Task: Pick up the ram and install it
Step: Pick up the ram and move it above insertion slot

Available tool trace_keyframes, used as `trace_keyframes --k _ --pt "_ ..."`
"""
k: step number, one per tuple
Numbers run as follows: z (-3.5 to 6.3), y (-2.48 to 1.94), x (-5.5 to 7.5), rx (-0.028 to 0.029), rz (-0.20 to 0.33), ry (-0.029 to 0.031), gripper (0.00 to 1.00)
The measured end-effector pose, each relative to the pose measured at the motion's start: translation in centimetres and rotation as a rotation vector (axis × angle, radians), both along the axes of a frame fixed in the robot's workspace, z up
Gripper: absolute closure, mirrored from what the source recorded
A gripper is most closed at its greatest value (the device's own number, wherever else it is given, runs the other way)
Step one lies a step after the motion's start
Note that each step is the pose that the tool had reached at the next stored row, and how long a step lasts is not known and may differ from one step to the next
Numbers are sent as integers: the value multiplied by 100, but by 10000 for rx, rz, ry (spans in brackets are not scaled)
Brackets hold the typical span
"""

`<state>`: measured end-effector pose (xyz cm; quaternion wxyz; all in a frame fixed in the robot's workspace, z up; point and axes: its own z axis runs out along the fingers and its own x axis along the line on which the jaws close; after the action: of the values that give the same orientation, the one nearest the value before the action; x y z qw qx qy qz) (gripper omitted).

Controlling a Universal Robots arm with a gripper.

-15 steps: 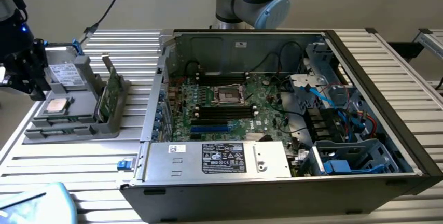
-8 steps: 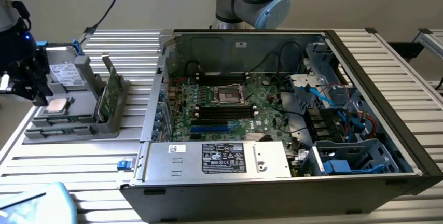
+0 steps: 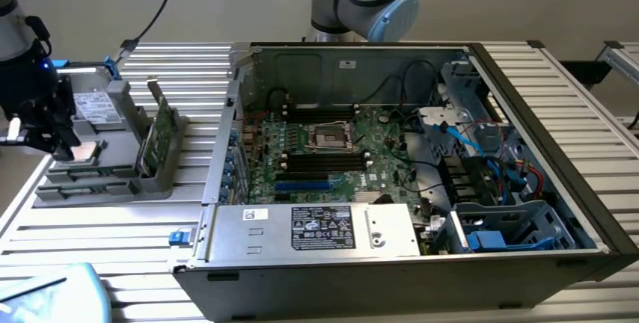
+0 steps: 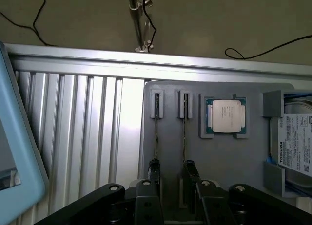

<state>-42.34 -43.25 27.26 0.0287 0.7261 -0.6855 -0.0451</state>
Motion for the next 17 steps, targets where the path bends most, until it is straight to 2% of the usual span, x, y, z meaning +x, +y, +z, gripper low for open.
trace_keyframes --k 12,17 --pt "-219 -34 0 0 94 0 66" --pt "-309 -74 5 0 135 27 66"
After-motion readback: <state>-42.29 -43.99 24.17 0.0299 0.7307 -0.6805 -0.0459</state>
